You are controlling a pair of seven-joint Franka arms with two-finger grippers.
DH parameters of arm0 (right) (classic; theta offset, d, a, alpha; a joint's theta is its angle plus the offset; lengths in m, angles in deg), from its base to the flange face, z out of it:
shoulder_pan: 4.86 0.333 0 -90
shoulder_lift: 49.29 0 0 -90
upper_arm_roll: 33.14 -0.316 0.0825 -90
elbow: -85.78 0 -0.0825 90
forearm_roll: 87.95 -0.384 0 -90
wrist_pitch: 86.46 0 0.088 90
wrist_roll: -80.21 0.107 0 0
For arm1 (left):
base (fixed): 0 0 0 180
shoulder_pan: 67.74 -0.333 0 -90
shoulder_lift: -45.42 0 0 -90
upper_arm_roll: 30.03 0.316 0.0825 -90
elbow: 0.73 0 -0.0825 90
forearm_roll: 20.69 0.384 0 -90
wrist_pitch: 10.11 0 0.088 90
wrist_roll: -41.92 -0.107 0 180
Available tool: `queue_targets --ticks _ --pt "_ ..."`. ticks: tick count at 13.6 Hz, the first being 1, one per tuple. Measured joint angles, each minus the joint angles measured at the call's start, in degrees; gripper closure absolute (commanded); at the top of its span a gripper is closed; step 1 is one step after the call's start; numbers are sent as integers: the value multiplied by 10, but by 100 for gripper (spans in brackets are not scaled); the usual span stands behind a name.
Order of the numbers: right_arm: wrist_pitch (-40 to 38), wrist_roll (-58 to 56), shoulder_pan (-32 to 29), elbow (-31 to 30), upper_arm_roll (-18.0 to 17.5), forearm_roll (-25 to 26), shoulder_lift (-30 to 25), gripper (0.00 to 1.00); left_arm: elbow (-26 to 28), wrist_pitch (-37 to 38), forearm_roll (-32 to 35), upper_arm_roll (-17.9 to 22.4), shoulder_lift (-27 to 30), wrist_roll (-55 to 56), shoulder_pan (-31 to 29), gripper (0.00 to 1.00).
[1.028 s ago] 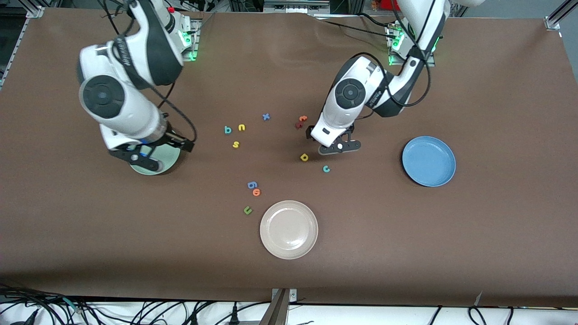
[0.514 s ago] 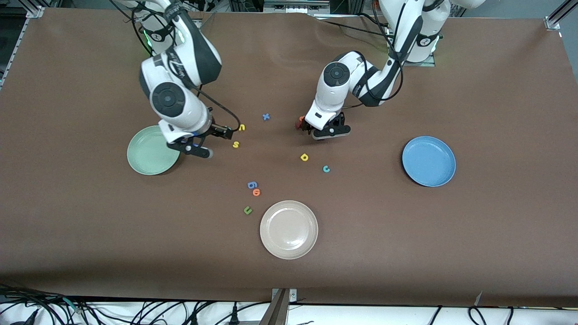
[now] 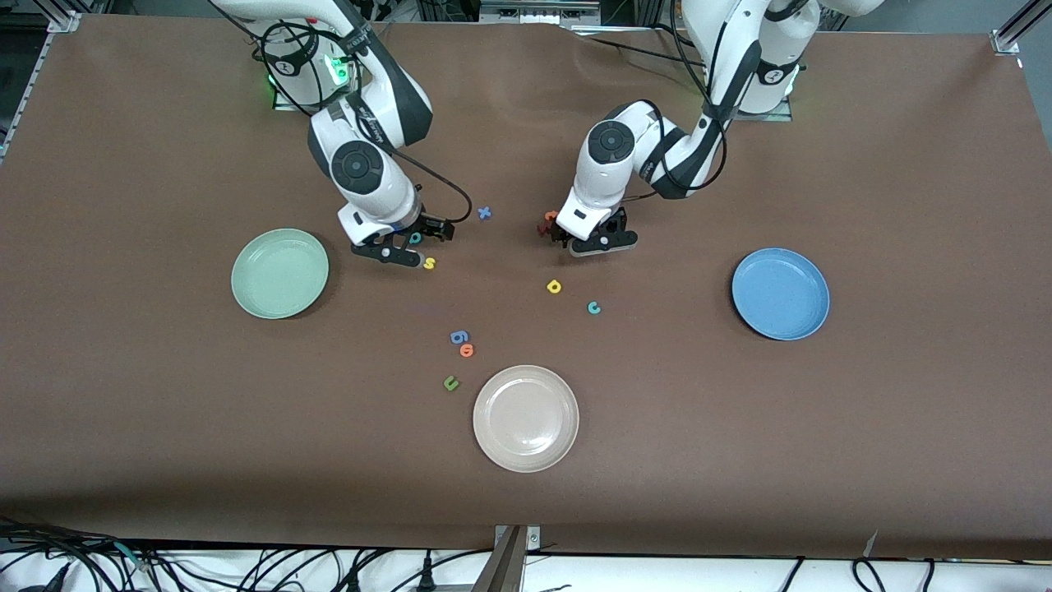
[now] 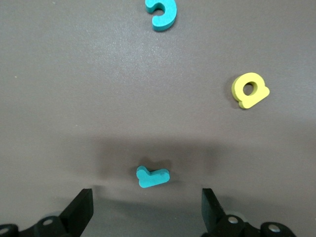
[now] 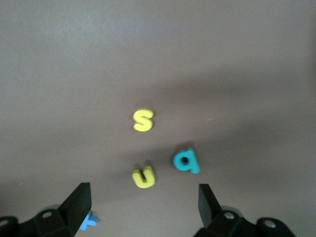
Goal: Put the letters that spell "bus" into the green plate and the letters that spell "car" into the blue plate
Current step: 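Move the left gripper to teal letter while the right gripper approaches yellow u, then close the left gripper on teal letter while the right gripper grips u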
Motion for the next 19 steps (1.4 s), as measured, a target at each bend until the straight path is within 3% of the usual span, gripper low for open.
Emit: queue_targets --ticks 2,4,8,11,14,19 --pt "45 16 0 -5 -16 0 24 12 0 -3 0 0 -4 0 0 12" --pt "61 18 2 -7 -23 0 40 17 -1 -9 0 0 -11 1 0 24" --pt "63 18 3 -16 -23 0 44 26 -8 -11 0 0 -15 3 0 69" --pt "63 18 3 -30 -23 0 44 27 -12 -10 0 -1 -12 7 0 90" --pt "65 18 3 -40 -23 0 44 29 -12 -10 0 -1 -13 10 0 98" --pt "90 18 15 -43 -24 0 53 34 -14 -5 2 4 -12 -23 -23 100"
